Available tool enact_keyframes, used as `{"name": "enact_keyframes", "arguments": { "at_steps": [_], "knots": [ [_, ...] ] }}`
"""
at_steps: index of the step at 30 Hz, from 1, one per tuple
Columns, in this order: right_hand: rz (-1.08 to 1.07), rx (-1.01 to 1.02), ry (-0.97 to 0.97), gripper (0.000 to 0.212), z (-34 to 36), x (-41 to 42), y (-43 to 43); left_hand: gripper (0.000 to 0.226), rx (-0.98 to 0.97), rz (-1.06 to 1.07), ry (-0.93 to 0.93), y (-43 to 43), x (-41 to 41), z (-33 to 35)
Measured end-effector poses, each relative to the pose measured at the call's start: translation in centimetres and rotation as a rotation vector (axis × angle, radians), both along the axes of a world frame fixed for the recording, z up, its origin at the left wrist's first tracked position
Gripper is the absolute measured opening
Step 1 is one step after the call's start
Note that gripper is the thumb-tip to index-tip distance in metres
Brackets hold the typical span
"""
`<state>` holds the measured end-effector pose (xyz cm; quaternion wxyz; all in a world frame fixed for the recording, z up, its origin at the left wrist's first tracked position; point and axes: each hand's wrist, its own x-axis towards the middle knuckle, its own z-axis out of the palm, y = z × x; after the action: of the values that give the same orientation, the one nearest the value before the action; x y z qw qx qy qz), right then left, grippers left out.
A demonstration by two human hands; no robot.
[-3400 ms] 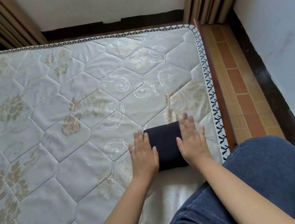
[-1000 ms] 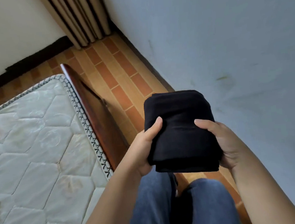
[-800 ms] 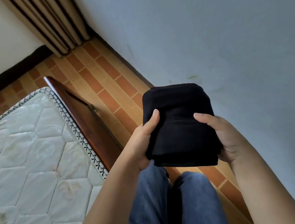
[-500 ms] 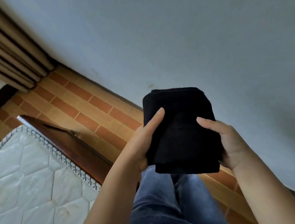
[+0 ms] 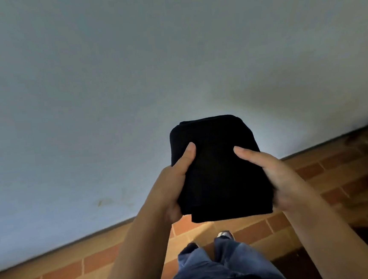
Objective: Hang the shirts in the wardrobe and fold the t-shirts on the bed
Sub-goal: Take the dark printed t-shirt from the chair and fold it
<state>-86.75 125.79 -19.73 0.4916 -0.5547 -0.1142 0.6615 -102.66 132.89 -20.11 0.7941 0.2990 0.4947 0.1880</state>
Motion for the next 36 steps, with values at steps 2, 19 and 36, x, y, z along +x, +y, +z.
{"name": "enact_keyframes", "arguments": {
  "at_steps": [2, 19, 36],
  "knots": [
    [-0.078, 0.055, 0.018, 0.053, 0.2, 1.1, -1.0, 0.069, 0.000, -0.113, 0.002, 0.6, 1.8, 0.6],
    [-0.858, 0.059, -0.031, 0.044, 0.2, 10.1, -14.6, 0.031, 0.016, -0.839, -0.001, -5.4, 20.2, 1.0],
    [-1.211, 0.063, -0.037, 0.053, -0.4, 28.9, -26.0, 0.027, -0.028, -1.189, -0.056, -15.1, 44.1, 0.4]
  ]
}}
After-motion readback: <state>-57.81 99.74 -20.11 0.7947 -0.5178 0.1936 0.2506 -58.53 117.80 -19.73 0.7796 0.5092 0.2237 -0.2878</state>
